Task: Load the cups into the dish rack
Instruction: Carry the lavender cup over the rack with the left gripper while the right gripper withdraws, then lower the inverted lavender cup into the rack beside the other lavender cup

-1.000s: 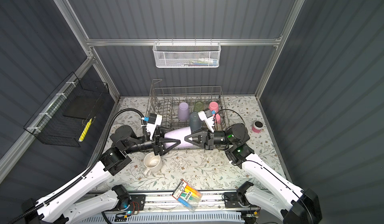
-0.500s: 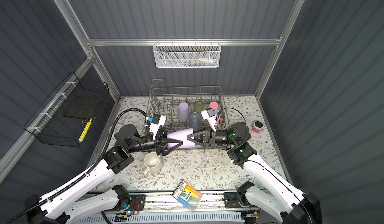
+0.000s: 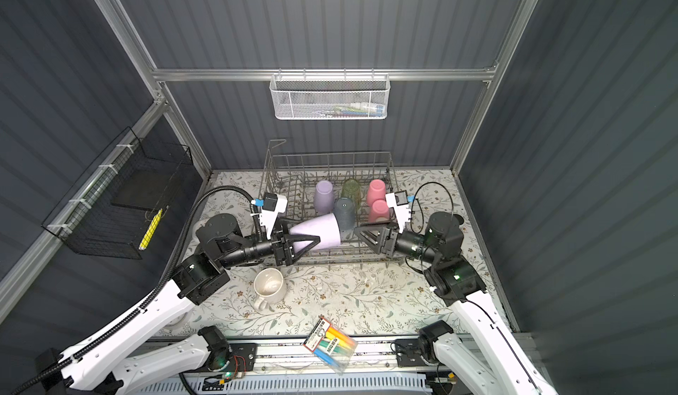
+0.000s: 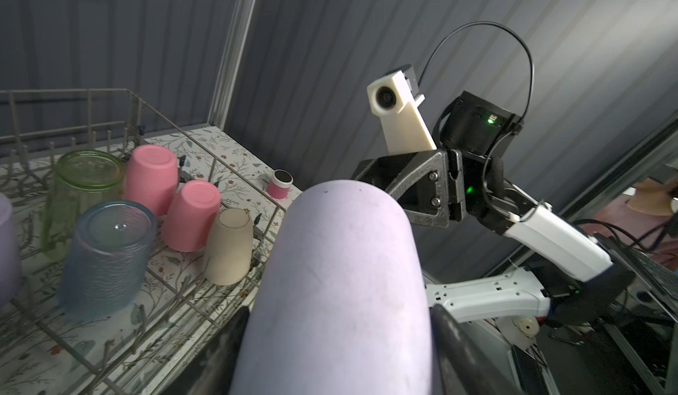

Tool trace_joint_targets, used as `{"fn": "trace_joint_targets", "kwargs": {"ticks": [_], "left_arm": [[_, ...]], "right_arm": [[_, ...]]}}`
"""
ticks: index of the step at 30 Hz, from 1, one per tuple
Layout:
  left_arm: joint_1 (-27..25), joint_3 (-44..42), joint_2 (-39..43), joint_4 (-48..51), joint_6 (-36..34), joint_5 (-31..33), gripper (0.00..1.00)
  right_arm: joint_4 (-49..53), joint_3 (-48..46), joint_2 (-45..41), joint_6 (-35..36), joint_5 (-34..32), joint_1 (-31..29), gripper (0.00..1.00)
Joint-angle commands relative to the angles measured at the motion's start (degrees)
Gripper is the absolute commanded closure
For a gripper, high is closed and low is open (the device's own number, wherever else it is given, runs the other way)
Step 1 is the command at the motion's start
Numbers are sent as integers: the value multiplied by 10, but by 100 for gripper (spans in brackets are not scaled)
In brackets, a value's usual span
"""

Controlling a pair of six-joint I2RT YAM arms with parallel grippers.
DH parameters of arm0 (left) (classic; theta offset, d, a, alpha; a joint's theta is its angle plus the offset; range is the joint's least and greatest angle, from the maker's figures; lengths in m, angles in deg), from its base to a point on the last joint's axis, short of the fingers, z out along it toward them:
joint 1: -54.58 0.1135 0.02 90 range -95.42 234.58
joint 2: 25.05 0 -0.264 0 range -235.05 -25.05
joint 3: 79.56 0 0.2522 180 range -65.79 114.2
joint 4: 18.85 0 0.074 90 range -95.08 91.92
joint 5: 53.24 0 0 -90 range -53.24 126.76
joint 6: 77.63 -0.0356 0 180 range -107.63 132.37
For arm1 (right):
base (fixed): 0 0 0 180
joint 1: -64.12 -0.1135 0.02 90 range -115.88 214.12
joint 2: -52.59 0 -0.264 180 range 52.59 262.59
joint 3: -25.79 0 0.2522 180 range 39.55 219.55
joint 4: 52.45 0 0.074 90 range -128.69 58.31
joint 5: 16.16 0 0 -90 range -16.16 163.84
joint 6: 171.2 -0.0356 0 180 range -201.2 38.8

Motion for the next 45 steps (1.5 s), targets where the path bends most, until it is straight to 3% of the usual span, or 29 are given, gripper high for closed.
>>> {"fn": "trace_joint_targets", "kwargs": {"ticks": [1, 5, 11, 23, 37, 45], "left_arm": [[-2, 52, -17, 73, -31, 90, 75], [-1, 123, -67, 166, -46, 156, 75], [4, 218, -147, 259, -47, 241, 75], [65, 432, -318, 485, -12, 372, 74], [99, 511, -463, 532, -21, 325, 73], [104, 567, -540, 549, -27, 345, 73]], "right_arm": [[167, 25, -13, 84, -131, 14, 52], [214, 29, -23, 102, -210, 23, 51], [228, 12, -27, 115, -254, 39, 50], [227, -27, -1, 115, -249, 82, 49], [186, -47, 31, 89, -195, 106, 47], [187, -54, 35, 95, -183, 120, 47]]}}
